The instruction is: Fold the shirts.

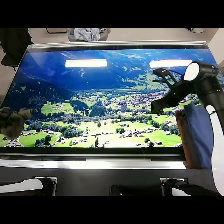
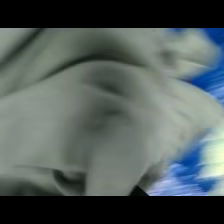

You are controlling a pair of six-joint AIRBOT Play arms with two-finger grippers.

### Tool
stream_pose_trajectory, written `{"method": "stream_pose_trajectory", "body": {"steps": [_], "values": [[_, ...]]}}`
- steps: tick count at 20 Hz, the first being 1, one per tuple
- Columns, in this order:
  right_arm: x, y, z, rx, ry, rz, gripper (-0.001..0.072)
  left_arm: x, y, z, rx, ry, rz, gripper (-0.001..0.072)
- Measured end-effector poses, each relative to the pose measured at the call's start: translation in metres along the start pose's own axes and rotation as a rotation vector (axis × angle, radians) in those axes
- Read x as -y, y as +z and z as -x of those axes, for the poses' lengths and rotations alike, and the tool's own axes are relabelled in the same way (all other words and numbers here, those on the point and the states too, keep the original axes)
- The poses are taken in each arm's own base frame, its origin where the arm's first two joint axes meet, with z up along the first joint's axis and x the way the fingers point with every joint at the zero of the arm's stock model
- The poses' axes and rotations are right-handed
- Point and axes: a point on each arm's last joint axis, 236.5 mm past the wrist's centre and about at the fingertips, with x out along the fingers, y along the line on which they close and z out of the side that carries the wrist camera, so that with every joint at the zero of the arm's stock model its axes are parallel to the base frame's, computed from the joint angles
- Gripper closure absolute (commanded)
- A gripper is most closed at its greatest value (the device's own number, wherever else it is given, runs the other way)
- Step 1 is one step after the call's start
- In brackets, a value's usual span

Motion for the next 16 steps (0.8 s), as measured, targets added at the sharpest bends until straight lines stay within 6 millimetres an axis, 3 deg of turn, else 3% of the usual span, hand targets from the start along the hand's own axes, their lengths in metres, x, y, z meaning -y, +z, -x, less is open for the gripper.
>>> {"method": "stream_pose_trajectory", "body": {"steps": [1,3,4,6,9,11,13,16], "values": [[0.001,0.003,0.006,0.026,-0.016,0.003,0.0029,0.026,0.014,0.015,0.071,-0.094,0.009,0.0681],[0.003,0.009,0.024,0.095,-0.060,0.011,0.0029,0.092,0.034,0.071,0.226,-0.321,-0.020,0.0681],[0.004,0.012,0.035,0.134,-0.084,0.015,0.0029,0.129,0.035,0.108,0.297,-0.440,-0.063,0.0681],[0.004,0.017,0.062,0.225,-0.139,0.027,0.0028,0.192,0.017,0.183,0.411,-0.629,-0.179,0.0681],[-0.001,0.017,0.108,0.357,-0.214,0.046,0.0028,0.269,-0.055,0.287,0.502,-0.880,-0.383,0.0681],[-0.005,0.011,0.134,0.418,-0.256,0.056,0.0028,0.300,-0.111,0.337,0.502,-1.024,-0.494,0.0681],[-0.011,0.000,0.156,0.460,-0.289,0.065,0.0028,0.319,-0.163,0.365,0.452,-1.137,-0.585,0.0681],[-0.020,-0.018,0.176,0.482,-0.316,0.071,0.0028,0.339,-0.240,0.366,0.265,-1.249,-0.708,0.0680]]}}
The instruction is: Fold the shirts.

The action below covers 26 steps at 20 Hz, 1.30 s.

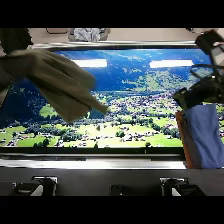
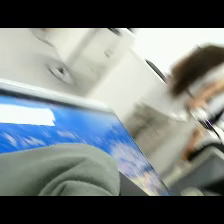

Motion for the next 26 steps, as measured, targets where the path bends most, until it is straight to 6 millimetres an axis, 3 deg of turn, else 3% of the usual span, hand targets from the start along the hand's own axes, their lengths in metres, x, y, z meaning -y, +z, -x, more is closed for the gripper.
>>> {"method": "stream_pose_trajectory", "body": {"steps": [3,6,7,8,9,11,14,16,18,20,22,24,26], "values": [[-0.003,-0.014,0.012,-0.035,-0.001,0.003,0.0028,0.011,-0.077,-0.037,-0.213,-0.087,0.059,0.0680],[-0.008,-0.027,0.015,-0.086,0.016,-0.001,0.0028,-0.011,-0.167,-0.066,-0.446,-0.068,0.095,0.0680],[-0.009,-0.031,0.013,-0.101,0.018,-0.002,0.0028,-0.023,-0.195,-0.070,-0.520,-0.048,0.105,0.0585],[-0.010,-0.036,0.010,-0.122,0.025,-0.005,0.0028,-0.037,-0.222,-0.073,-0.594,-0.020,0.123,0.0168],[-0.011,-0.040,0.006,-0.142,0.033,-0.006,0.0028,-0.049,-0.239,-0.075,-0.643,0.006,0.151,-0.0013],[-0.013,-0.049,-0.006,-0.188,0.052,-0.010,0.0027,-0.071,-0.250,-0.075,-0.704,0.056,0.201,-0.0013],[-0.016,-0.062,-0.034,-0.269,0.088,-0.010,0.0027,-0.099,-0.214,-0.069,-0.691,0.115,0.219,-0.0013],[-0.020,-0.072,-0.061,-0.328,0.124,-0.010,0.0027,-0.127,-0.187,-0.050,-0.697,0.194,0.197,-0.0013],[-0.034,-0.083,-0.093,-0.389,0.208,-0.011,0.0027,-0.164,-0.186,-0.015,-0.777,0.312,0.195,-0.0013],[-0.055,-0.096,-0.125,-0.451,0.325,-0.019,0.0028,-0.197,-0.207,0.025,-0.885,0.429,0.241,-0.0013],[-0.076,-0.111,-0.151,-0.511,0.432,-0.036,0.0028,-0.217,-0.243,0.057,-0.980,0.496,0.328,-0.0013],[-0.090,-0.125,-0.170,-0.562,0.502,-0.056,0.0028,-0.224,-0.282,0.076,-1.044,0.528,0.414,-0.0013],[-0.100,-0.136,-0.184,-0.604,0.550,-0.072,0.0028,-0.228,-0.316,0.080,-1.065,0.541,0.457,-0.0005]]}}
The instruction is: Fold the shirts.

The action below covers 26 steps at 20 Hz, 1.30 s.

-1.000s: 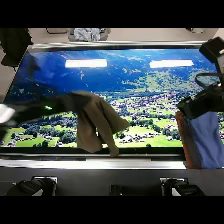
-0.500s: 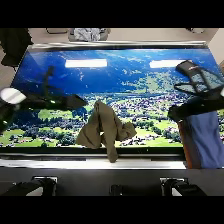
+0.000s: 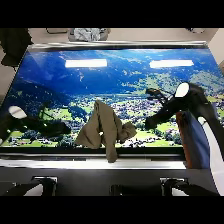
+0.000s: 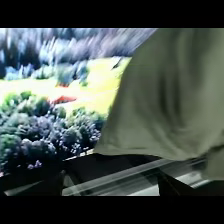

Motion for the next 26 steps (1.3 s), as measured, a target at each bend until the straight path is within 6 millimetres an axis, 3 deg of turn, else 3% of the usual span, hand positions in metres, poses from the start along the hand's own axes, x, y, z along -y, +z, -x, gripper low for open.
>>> {"method": "stream_pose_trajectory", "body": {"steps": [4,6,7,8,10,11,17,18,19,20,23,26], "values": [[0.003,0.000,-0.026,-0.047,0.055,-0.020,0.0026,0.001,-0.016,-0.047,-0.042,0.012,0.002,-0.0003],[0.003,0.002,-0.034,-0.054,0.078,-0.029,0.0025,0.007,-0.016,-0.062,-0.043,-0.001,0.012,0.0116],[0.003,0.003,-0.039,-0.057,0.095,-0.034,0.0022,0.011,-0.015,-0.068,-0.037,-0.010,0.016,0.0124],[0.001,0.005,-0.043,-0.056,0.114,-0.039,0.0018,0.015,-0.012,-0.072,-0.022,-0.017,0.017,0.0261],[-0.004,0.010,-0.051,-0.051,0.159,-0.047,0.0018,0.014,-0.004,-0.080,0.012,-0.007,0.020,0.0608],[-0.006,0.014,-0.056,-0.046,0.184,-0.054,0.0018,0.013,-0.001,-0.082,0.028,0.001,0.016,0.0678],[-0.032,0.032,-0.097,-0.066,0.261,-0.044,0.0032,0.017,0.004,-0.084,0.055,-0.003,0.011,0.0679],[-0.038,0.035,-0.103,-0.068,0.266,-0.036,0.0162,0.018,0.004,-0.083,0.056,-0.003,0.009,0.0679],[-0.041,0.037,-0.108,-0.069,0.263,-0.028,0.0500,0.018,0.004,-0.082,0.058,0.000,0.004,0.0679],[-0.041,0.040,-0.114,-0.064,0.252,-0.022,0.0662,0.018,0.004,-0.080,0.060,-0.001,0.003,0.0679],[-0.043,0.044,-0.114,-0.057,0.242,-0.013,0.0666,0.021,0.007,-0.073,0.064,-0.012,-0.013,0.0681],[-0.028,0.059,-0.083,0.014,0.153,0.033,0.0667,0.023,0.036,-0.036,0.149,0.011,-0.087,0.0681]]}}
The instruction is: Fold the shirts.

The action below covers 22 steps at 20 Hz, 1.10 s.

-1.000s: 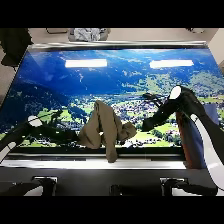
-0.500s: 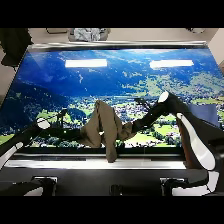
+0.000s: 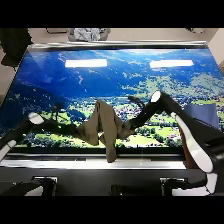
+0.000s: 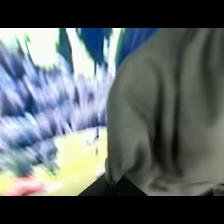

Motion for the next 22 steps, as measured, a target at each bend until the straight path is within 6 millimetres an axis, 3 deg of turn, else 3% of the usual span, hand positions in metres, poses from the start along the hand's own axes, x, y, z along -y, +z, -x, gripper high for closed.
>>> {"method": "stream_pose_trajectory", "body": {"steps": [2,3,6,8,9,11,13,15,22], "values": [[0.013,0.020,0.052,0.107,-0.121,0.052,0.0666,0.001,0.045,0.047,0.141,0.044,-0.078,0.0681],[0.019,0.030,0.086,0.172,-0.193,0.079,0.0666,0.005,0.075,0.083,0.247,0.071,-0.119,0.0681],[0.025,0.052,0.229,0.463,-0.488,0.145,0.0665,0.028,0.147,0.230,0.622,0.146,-0.199,0.0681],[0.008,0.044,0.327,0.667,-0.680,0.176,0.0665,0.052,0.163,0.330,0.857,0.174,-0.220,0.0681],[-0.005,0.035,0.364,0.747,-0.749,0.188,0.0665,0.064,0.162,0.373,0.955,0.187,-0.228,0.0681],[-0.034,0.010,0.425,0.880,-0.880,0.212,0.0665,0.088,0.151,0.437,1.109,0.205,-0.251,0.0681],[-0.065,-0.012,0.460,0.970,-0.947,0.244,0.0665,0.104,0.136,0.478,1.213,0.224,-0.272,0.0681],[-0.086,-0.029,0.472,1.003,-0.974,0.267,0.0665,0.112,0.125,0.497,1.260,0.244,-0.282,0.0680],[-0.113,-0.060,0.470,0.979,-0.980,0.291,0.0665,0.129,0.098,0.527,1.343,0.265,-0.301,0.0681]]}}
